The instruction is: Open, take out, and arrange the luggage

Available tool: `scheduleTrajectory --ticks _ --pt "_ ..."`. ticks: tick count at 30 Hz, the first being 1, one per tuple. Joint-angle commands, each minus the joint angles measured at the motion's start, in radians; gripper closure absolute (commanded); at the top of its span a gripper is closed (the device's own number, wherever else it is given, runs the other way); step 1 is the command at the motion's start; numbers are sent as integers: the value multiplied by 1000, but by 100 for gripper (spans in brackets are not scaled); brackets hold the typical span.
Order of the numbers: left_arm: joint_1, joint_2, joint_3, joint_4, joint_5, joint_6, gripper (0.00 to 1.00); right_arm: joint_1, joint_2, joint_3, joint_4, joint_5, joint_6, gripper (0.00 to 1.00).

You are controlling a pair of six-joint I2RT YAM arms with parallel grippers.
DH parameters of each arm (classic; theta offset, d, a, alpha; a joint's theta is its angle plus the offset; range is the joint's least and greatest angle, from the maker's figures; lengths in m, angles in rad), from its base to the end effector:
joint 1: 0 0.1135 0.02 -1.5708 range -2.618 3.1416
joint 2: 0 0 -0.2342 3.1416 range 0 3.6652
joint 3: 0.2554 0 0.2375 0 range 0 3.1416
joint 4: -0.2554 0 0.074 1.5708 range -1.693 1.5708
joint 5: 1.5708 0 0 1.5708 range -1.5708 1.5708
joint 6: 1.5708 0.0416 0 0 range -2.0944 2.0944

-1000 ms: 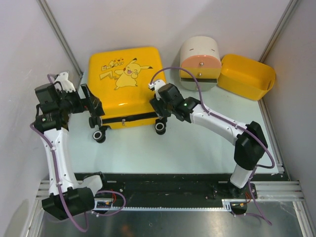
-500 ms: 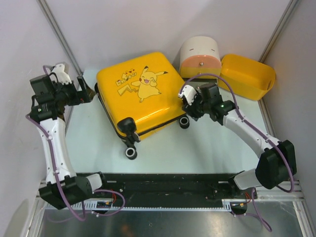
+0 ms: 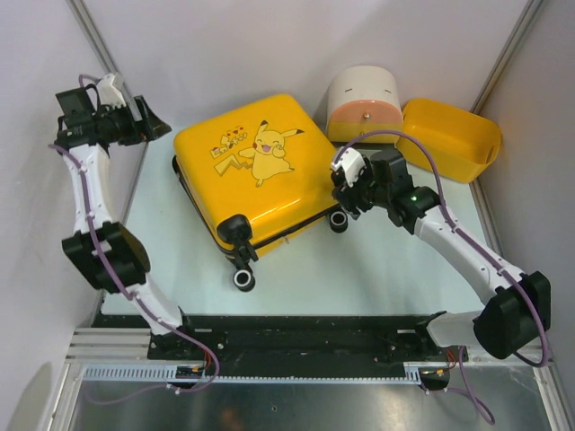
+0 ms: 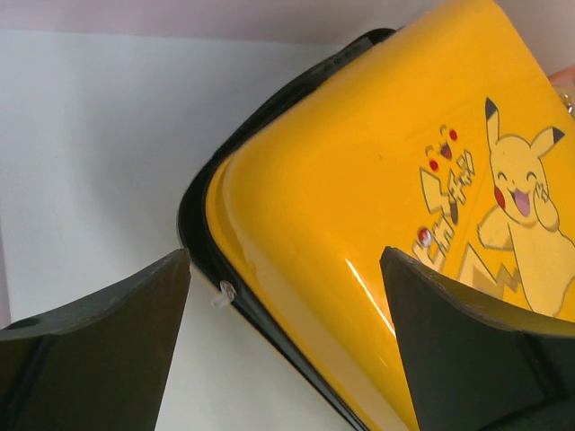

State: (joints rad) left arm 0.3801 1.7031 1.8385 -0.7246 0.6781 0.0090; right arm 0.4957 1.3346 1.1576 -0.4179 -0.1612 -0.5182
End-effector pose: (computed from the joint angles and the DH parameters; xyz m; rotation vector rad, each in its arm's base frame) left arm 0.3430 0.1089 0.3770 0.0015 2.0533 -0.4897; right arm 0.2583 0.1473 0.2953 -1.1293 1.8429 0.1615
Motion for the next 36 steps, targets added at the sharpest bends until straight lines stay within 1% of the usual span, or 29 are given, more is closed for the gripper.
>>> scheduleTrajectory --ticks 1,3,5,7,9,10,11,12,13,14,15,16,18,19,21,22,24,25,26,27,28,29,30,31,32,33,34,36 --pt "-18 136 168 24 120 -3 9 -2 0 5 -71 58 99 23" --pt "-27 190 192 27 121 -3 10 3 30 5 -82 25 90 23" --pt "-27 217 211 31 120 -44 10 10 92 5 -59 -12 58 23" --pt "-27 210 182 33 113 -41 11 29 139 8 9 -8 29 24" --pt "-21 161 131 37 109 -26 11 38 211 30 69 -34 7 30" --pt "-18 138 69 42 109 -12 12 43 234 59 91 -34 4 38" --pt "-14 116 38 47 103 -12 12 50 260 76 111 -37 0 61" --pt "2 65 4 51 101 -12 12 63 299 92 158 -38 1 69" --pt "11 41 -66 59 97 -12 13 72 320 124 191 -34 1 77" --pt "23 17 -100 71 97 -12 14 79 336 135 221 -20 1 91" --pt "46 -41 -134 80 97 -11 14 89 371 151 288 -14 -11 97" --pt "57 -66 -203 89 94 -12 14 110 388 163 316 -11 -22 100" --pt "78 -123 -296 117 75 -12 14 127 457 215 397 -8 -46 100" --pt "82 -175 -324 132 68 14 13 138 480 234 409 -6 -51 100" --pt "88 -218 -392 146 26 11 11 148 544 315 508 11 -57 100" --pt "91 -262 -413 166 3 3 11 158 614 353 539 52 -55 100" --pt "94 -296 -476 198 -31 -3 9 165 687 494 608 104 -25 100" --pt "97 -321 -495 226 -35 -30 8 165 768 549 629 130 -7 100" --pt "98 -330 -508 234 -37 -38 8 162 803 606 643 193 9 100" --pt "98 -332 -524 240 -32 -46 9 161 845 734 663 219 20 98" --pt "100 -333 -525 244 -23 -50 9 159 901 788 665 250 38 85" --pt "103 -332 -525 244 -20 -52 9 156 925 848 657 258 43 74" --pt "103 -332 -524 246 -12 -52 9 153 939 919 650 256 49 64" --pt "103 -333 -521 246 -2 -55 9 153 946 941 639 226 56 46" --pt "106 -335 -516 248 9 -55 8 152 928 945 625 209 58 40" --pt "106 -338 -507 246 23 -44 8 152 908 939 601 195 63 37" --pt "106 -345 -502 246 55 -37 7 152 879 891 581 174 66 29" --pt "108 -362 -498 248 89 -18 6 144 757 791 547 109 92 25"
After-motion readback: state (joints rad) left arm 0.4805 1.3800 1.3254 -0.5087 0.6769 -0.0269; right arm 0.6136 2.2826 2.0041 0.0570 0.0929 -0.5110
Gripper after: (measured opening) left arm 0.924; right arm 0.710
